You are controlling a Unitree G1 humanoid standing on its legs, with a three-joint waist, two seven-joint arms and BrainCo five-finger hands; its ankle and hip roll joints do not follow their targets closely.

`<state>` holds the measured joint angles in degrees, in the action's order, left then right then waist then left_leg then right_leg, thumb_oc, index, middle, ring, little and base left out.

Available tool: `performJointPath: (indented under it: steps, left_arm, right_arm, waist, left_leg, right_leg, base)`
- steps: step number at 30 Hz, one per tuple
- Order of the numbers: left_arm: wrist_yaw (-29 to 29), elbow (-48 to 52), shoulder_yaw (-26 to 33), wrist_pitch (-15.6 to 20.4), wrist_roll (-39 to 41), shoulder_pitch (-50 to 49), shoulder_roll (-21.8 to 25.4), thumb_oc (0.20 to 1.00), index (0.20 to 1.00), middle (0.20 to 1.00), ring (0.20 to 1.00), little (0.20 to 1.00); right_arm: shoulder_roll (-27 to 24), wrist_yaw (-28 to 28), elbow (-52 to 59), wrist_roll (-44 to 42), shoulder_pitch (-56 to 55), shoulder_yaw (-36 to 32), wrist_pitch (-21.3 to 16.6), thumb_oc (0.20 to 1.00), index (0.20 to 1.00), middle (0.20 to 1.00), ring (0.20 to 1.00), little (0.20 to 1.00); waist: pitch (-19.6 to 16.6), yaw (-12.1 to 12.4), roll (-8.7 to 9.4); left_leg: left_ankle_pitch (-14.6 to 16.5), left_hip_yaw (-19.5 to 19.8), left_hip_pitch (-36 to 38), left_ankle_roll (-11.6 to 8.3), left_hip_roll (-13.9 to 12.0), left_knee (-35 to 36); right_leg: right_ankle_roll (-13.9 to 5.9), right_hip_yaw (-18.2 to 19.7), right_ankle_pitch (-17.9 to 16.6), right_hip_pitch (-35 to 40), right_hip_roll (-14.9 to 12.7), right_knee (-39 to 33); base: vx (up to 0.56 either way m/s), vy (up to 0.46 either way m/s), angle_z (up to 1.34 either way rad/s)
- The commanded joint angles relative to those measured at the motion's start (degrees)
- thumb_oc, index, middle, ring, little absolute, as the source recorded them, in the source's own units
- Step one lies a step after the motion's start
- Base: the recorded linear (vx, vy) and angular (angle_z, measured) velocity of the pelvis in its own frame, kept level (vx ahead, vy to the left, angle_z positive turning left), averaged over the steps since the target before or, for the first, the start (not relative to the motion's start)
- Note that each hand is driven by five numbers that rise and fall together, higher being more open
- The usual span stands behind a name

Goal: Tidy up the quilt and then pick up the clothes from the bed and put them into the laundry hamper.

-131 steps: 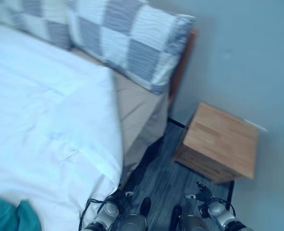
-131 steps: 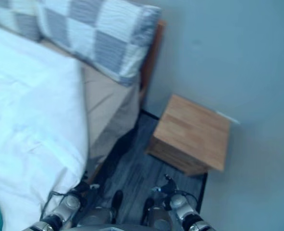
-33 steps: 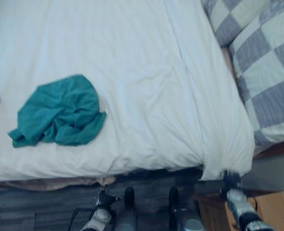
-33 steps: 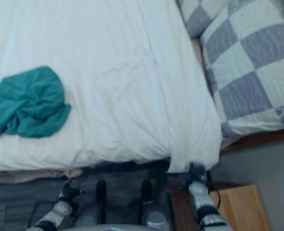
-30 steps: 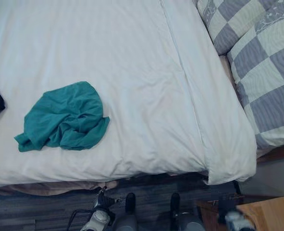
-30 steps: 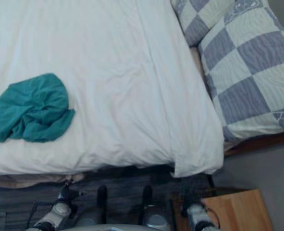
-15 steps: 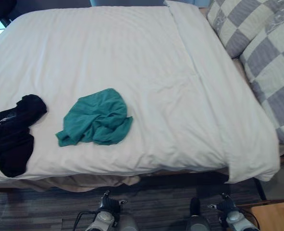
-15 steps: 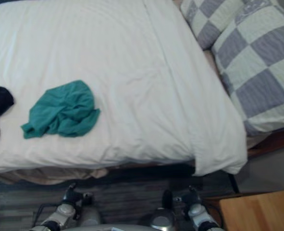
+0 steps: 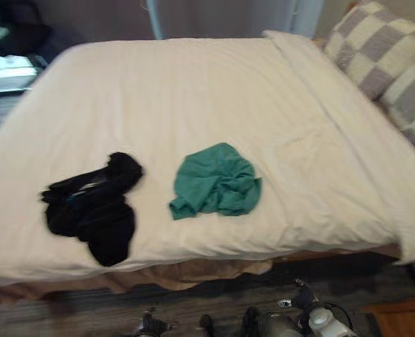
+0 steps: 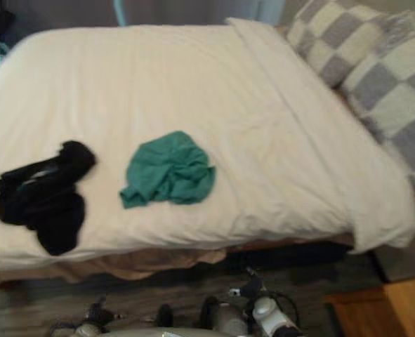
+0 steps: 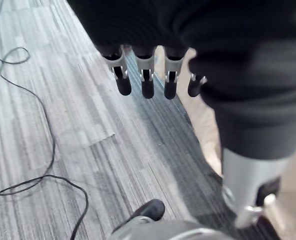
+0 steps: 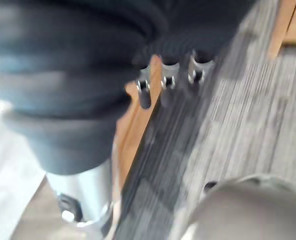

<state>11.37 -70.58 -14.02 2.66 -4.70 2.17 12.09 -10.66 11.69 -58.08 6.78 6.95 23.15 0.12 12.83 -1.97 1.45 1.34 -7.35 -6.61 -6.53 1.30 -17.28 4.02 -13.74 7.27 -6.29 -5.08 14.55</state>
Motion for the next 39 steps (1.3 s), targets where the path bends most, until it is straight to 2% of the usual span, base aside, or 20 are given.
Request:
performJointPath:
  steps: [1, 2, 3, 5, 7, 8, 9, 10, 11, 13, 16, 18, 22, 24, 27, 28, 29, 31, 34, 39]
  left_arm:
    - [1.02, 3.46, -1.0, 1.7, 1.95, 1.93, -0.57, 1.0, 1.0, 1.0, 1.0, 1.0]
    - [1.26, 3.33, -0.57, 1.84, 2.15, 2.41, -1.26, 1.0, 1.0, 1.0, 1.0, 1.0]
    - [1.44, 3.34, -0.72, 1.7, 1.74, 2.15, -1.39, 1.0, 1.0, 1.0, 1.0, 1.0]
    - [2.36, 3.64, -2.18, 1.41, -0.37, 1.73, -1.46, 1.0, 1.0, 1.0, 1.0, 1.0]
    - [3.02, 3.71, -3.19, 2.15, -0.78, 2.88, -2.44, 1.0, 1.0, 1.0, 1.0, 1.0]
    - [2.72, 3.13, -4.3, 1.33, -1.34, 4.76, -1.88, 1.0, 1.0, 1.0, 1.0, 1.0]
    - [2.71, 3.13, -4.3, 1.33, -1.34, 4.79, -1.83, 1.0, 1.0, 1.0, 1.0, 1.0]
    - [2.46, 4.41, -4.67, 1.45, -2.01, 4.93, -1.01, 1.0, 1.0, 1.0, 1.0, 1.0]
    - [2.45, 4.44, -4.66, 1.44, -2.01, 4.91, -0.98, 1.0, 1.0, 1.0, 1.0, 1.0]
    - [2.56, 4.97, -4.51, 1.42, -1.95, 4.96, -0.58, 1.0, 1.0, 1.0, 1.0, 1.0]
    - [2.64, 4.4, -4.39, 0.91, -2.2, 4.17, -0.02, 1.0, 1.0, 1.0, 1.0, 1.0]
    - [3.12, 1.96, -2.99, 0.39, -1.93, 3.67, 0.32, 1.0, 1.0, 1.0, 1.0, 1.0]
    - [3.96, -1.77, 2.9, -0.41, 1.26, 0.96, 1.0, 1.0, 1.0, 1.0, 1.0, 1.0]
    - [4.04, -4.21, 10.34, -0.65, 3.93, -2.85, 4.29, 1.0, 1.0, 1.0, 1.0, 1.0]
    - [3.88, -4.59, 14.83, -0.66, 6.77, -3.93, 6.46, 1.0, 1.0, 1.0, 1.0, 1.0]
    - [4.46, -4.58, 19.78, -0.42, 11.06, -4.41, 8.79, 1.0, 1.0, 1.0, 1.0, 1.0]
    - [4.84, -1.97, 25.21, 0.87, 12.88, -5.24, 13.7, 1.0, 1.0, 1.0, 1.0, 1.0]
    - [6.04, 3.38, 26.99, 3.16, 11.79, -5.41, 17.88, 1.0, 1.0, 1.0, 1.0, 1.0]
    - [8.98, 27.42, 29.43, 7.66, 7.01, -8.85, 27.0, 1.0, 1.0, 1.0, 1.0, 1.0]
    - [8.25, 48.25, 29.73, 9.58, -0.78, -10.15, 33.93, 1.0, 1.0, 1.0, 1.0, 1.0]
  right_arm:
    - [-1.36, 0.41, 1.9, 1.52, 2.34, 0.79, -0.56, 1.0, 1.0, 1.0, 1.0, 1.0]
    - [-1.51, 0.82, 1.36, 2.97, 2.79, 0.93, -0.08, 1.0, 1.0, 1.0, 1.0, 1.0]
    - [-1.66, 0.38, 1.65, 3.55, 2.96, 1.14, 0.23, 1.0, 1.0, 1.0, 1.0, 1.0]
    - [-2.01, -0.3, 3.48, 5.26, 2.81, 2.39, 0.33, 1.0, 1.0, 1.0, 1.0, 1.0]
    - [-1.34, -2.47, 3.9, 6.96, 2.32, 3.79, -0.63, 1.0, 1.0, 1.0, 1.0, 1.0]
    - [0.89, -3.21, 2.4, 9.88, 4.63, 4.72, 0.5, 1.0, 1.0, 1.0, 1.0, 1.0]
    - [0.95, -3.2, 2.35, 9.88, 4.67, 4.71, 0.49, 1.0, 1.0, 1.0, 1.0, 1.0]
    - [2.52, -3.52, 3.01, 10.1, 5.66, 6.18, 0.23, 1.0, 1.0, 1.0, 1.0, 1.0]
    - [2.56, -3.52, 3.0, 10.1, 5.67, 6.19, 0.23, 1.0, 1.0, 1.0, 1.0, 1.0]
    - [2.98, -3.32, 3.62, 10.06, 6.51, 7.05, -0.24, 1.0, 1.0, 1.0, 1.0, 1.0]
    - [2.26, -2.51, 4.47, 10.77, 6.36, 8.23, -0.63, 1.0, 1.0, 1.0, 1.0, 1.0]
    - [1.98, -1.48, 1.49, 9.96, 5.42, 6.27, 0.44, 1.0, 1.0, 1.0, 1.0, 1.0]
    - [-0.3, 1.34, -5.56, 6.36, 3.17, -1.52, 1.7, 1.0, 1.0, 1.0, 1.0, 1.0]
    - [-4.36, 3.62, -5.78, 3.24, 0.67, -9.52, 1.41, 1.0, 1.0, 1.0, 1.0, 1.0]
    - [-6.67, 4.06, -4.06, 2.45, -0.55, -11.92, 1.11, 1.0, 1.0, 1.0, 1.0, 1.0]
    - [-9.37, 4.56, -0.85, 3.0, -2.09, -13.86, 0.76, 1.0, 1.0, 1.0, 1.0, 1.0]
    - [-15.0, 5.02, 8.93, 10.32, -5.34, -14.08, 0.15, 1.0, 1.0, 1.0, 1.0, 1.0]
    - [-21.71, 5.21, 19.03, 17.05, -8.39, -15.39, -1.82, 1.0, 1.0, 1.0, 1.0, 1.0]
    - [-33.51, 6.18, 31.62, 22.65, -10.58, -19.34, -4.43, 1.0, 1.0, 1.0, 1.0, 1.0]
    - [-39.65, 6.5, 39.66, 25.73, -8.22, -20.15, -5.92, 1.0, 1.0, 1.0, 1.0, 1.0]
  waist:
    - [3.63, -0.23, 1.0]
    - [2.52, -0.72, 0.4]
    - [1.74, -0.98, 0.21]
    - [-0.63, -1.41, 0.24]
    - [-1.41, -1.25, -0.14]
    - [-2.21, -0.55, 1.94]
    - [-2.19, -0.54, 2.07]
    - [-1.93, 0.69, 2.1]
    - [-1.91, 0.68, 2.13]
    - [-1.74, 1.38, 1.96]
    - [-0.84, 0.98, 2.08]
    - [-0.96, 1.58, 2.63]
    - [-1.92, 1.4, 2.14]
    - [-3.17, 1.28, 1.88]
    - [-3.53, 1.18, 1.81]
    - [-3.61, 1.09, 1.66]
    - [-4.1, 0.88, 1.51]
    - [-4.06, 0.54, 1.17]
    - [-3.58, 0.7, 0.36]
    - [-3.36, 1.04, -0.1]
  left_leg:
    - [-4.0, 1.68, -6.1, -7.06, -0.82, -8.77]
    - [-1.55, 0.27, -4.13, -4.78, -6.75, -5.91]
    - [0.74, -0.52, -1.3, -3.21, -10.34, -1.57]
    - [-1.88, 2.42, 4.59, -1.54, -17.71, 11.76]
    - [-0.44, 7.48, 6.95, -2.29, -17.3, 16.39]
    - [2.73, 6.05, 7.68, -2.25, -13.14, 16.65]
    - [2.72, 6.03, 7.67, -2.2, -13.02, 16.65]
    - [2.84, 3.06, 8.0, -1.38, -12.38, 17.47]
    - [2.83, 3.07, 8.04, -1.37, -12.36, 17.51]
    - [2.58, 2.1, 8.1, -0.92, -11.93, 18.16]
    - [1.57, 3.84, 7.63, 0.82, -9.38, 18.71]
    - [1.62, 3.89, 7.04, 1.28, -7.99, 18.11]
    - [1.73, 3.1, 6.8, 1.52, -7.67, 17.58]
    - [1.62, 2.3, 7.57, 1.52, -7.6, 17.76]
    - [1.6, 2.2, 8.13, 1.45, -7.63, 18.14]
    - [1.61, 2.0, 8.83, 1.26, -7.82, 18.45]
    - [1.33, 1.73, 9.66, 1.11, -8.01, 19.32]
    - [1.08, 1.37, 10.53, 0.9, -8.29, 20.02]
    - [0.66, 1.22, 11.17, 0.49, -8.89, 20.78]
    - [0.0, 1.39, 10.94, 0.15, -9.13, 21.45]
  right_leg:
    - [-7.61, 0.03, -1.89, 6.53, -3.25, -12.92]
    - [-9.18, -1.02, -2.56, 7.11, -5.41, -14.3]
    - [-10.21, -0.69, -2.94, 7.18, -6.92, -14.44]
    - [-13.35, 1.06, -4.42, 4.91, -10.95, -14.79]
    - [-15.7, 0.62, -6.88, 5.12, -13.01, -15.19]
    - [-17.13, -0.71, -12.61, 3.13, -17.68, -14.57]
    - [-17.18, -0.67, -12.63, 3.11, -17.8, -14.57]
    - [-16.34, -5.63, -12.69, 2.28, -18.57, -12.69]
    - [-16.35, -5.63, -12.66, 2.29, -18.59, -12.65]
    - [-15.67, -8.76, -11.55, 2.54, -18.29, -11.4]
    - [-13.94, -1.91, -5.27, 1.44, -8.85, -7.8]
    - [-12.96, -2.69, -5.4, 3.19, -8.36, -10.13]
    - [-13.8, -2.41, -7.26, 5.03, -9.21, -14.43]
    - [-14.22, -2.64, -8.1, 6.64, -10.05, -15.85]
    - [-14.38, -2.74, -8.35, 7.43, -10.13, -16.55]
    - [-14.56, -2.76, -8.5, 8.14, -10.05, -16.93]
    - [-15.0, -3.03, -8.85, 9.2, -10.18, -17.99]
    - [-15.39, -3.17, -9.01, 9.85, -10.1, -18.48]
    - [-15.78, -3.24, -8.75, 10.33, -9.75, -18.96]
    - [-16.04, -3.65, -8.72, 10.2, -9.79, -19.28]
  base:
    - [-0.18, 0.428, -0.26]
    - [-0.06, 0.455, -0.38]
    - [-0.01, 0.574, -0.17]
    - [-0.03, 0.75, -0.1]
    - [-0.09, 0.743, -0.16]
    - [-0.09, 0.539, -0.18]
    - [-0.17, 0.607, -0.21]
    - [-0.09, 0.213, -0.08]
    - [-0.14, 0.316, -0.2]
    - [-0.08, 0.193, -0.43]
    - [-0.06, 0.218, -0.3]
    - [0.03, 0.044, 0.07]
    - [0.06, -0.02, 0.19]
    - [0.13, -0.044, -0.01]
    - [0.09, -0.028, -0.07]
    - [0.12, -0.046, -0.03]
    - [0.15, -0.058, 0.0]
    - [0.09, -0.038, 0.04]
    - [0.01, -0.024, -0.05]
    - [0.0, -0.013, -0.02]
